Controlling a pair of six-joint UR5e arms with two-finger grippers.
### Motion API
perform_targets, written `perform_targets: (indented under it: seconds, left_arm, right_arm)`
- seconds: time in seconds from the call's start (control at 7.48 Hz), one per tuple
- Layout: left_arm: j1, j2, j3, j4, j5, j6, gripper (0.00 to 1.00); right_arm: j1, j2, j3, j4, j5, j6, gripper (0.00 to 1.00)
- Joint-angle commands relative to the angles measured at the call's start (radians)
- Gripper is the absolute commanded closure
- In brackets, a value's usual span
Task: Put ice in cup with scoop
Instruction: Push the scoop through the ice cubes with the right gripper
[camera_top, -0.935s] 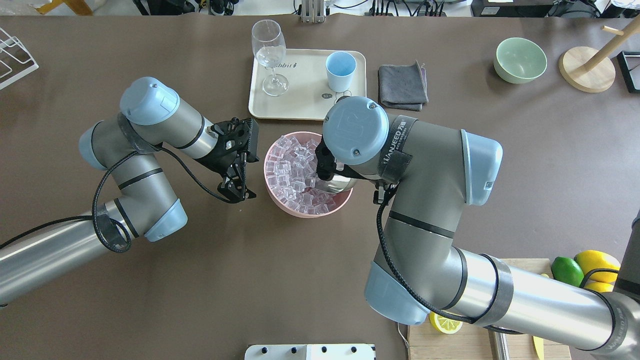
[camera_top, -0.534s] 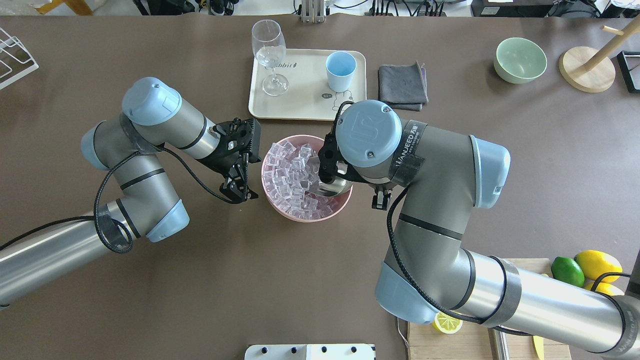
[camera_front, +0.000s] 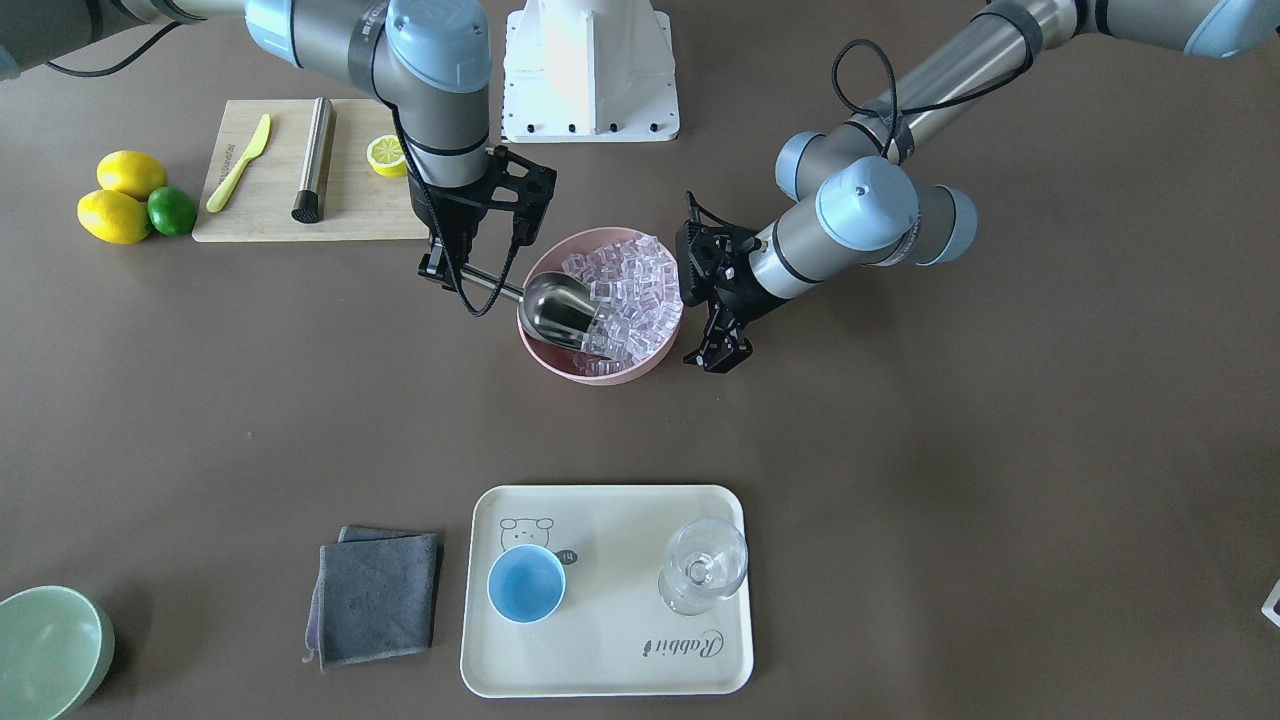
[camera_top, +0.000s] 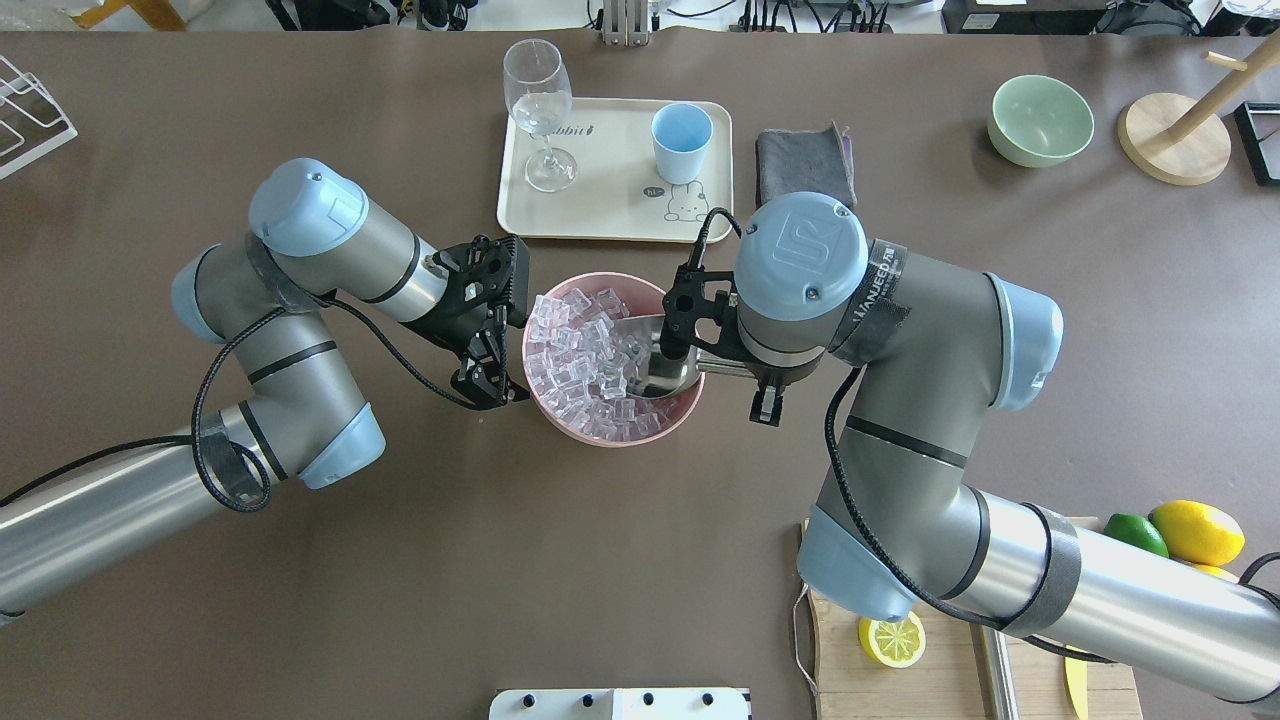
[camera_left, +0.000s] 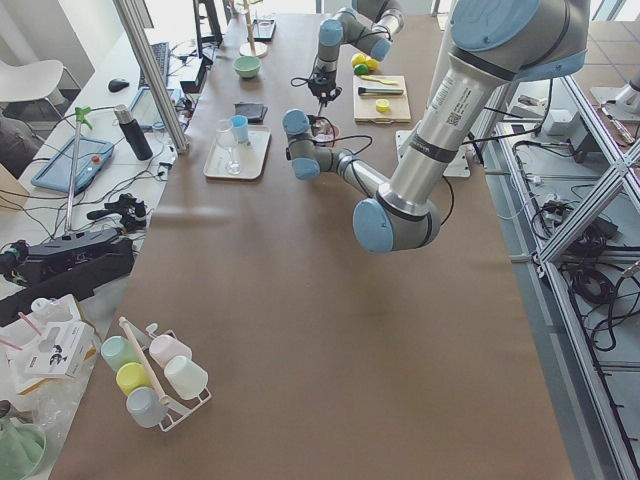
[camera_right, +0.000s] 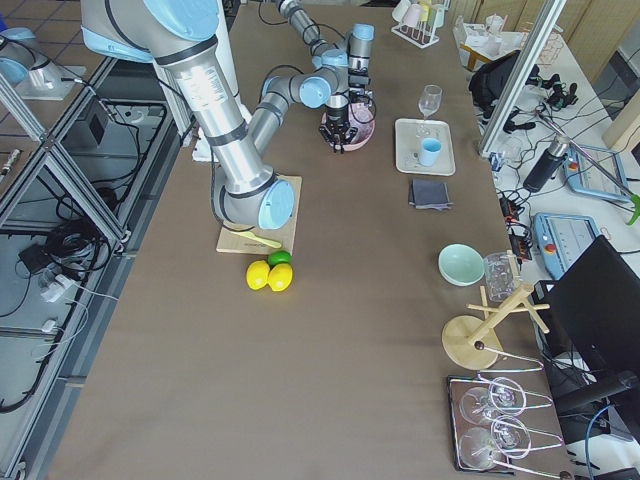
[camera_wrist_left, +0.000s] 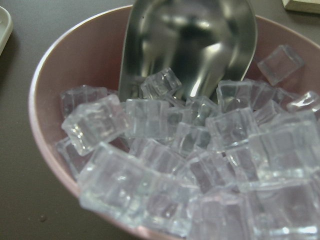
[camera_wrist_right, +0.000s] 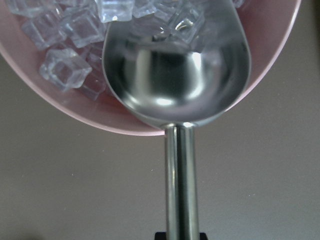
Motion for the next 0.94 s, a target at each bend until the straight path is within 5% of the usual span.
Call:
perform_targets:
  seconds: [0.0,0.8]
  left_arm:
    - [0.003,0.000,0.000,-0.009,0.002,-0.009,0.01]
    - [0.009,0.001,0.001,-0.009,0.006,-0.009,0.01]
  right_arm:
    - [0.044,-0.036,0.000,0.080,0.098,0.004,1.00]
    - [0.078,-0.104,-0.005,0.224,0.244,0.073,1.00]
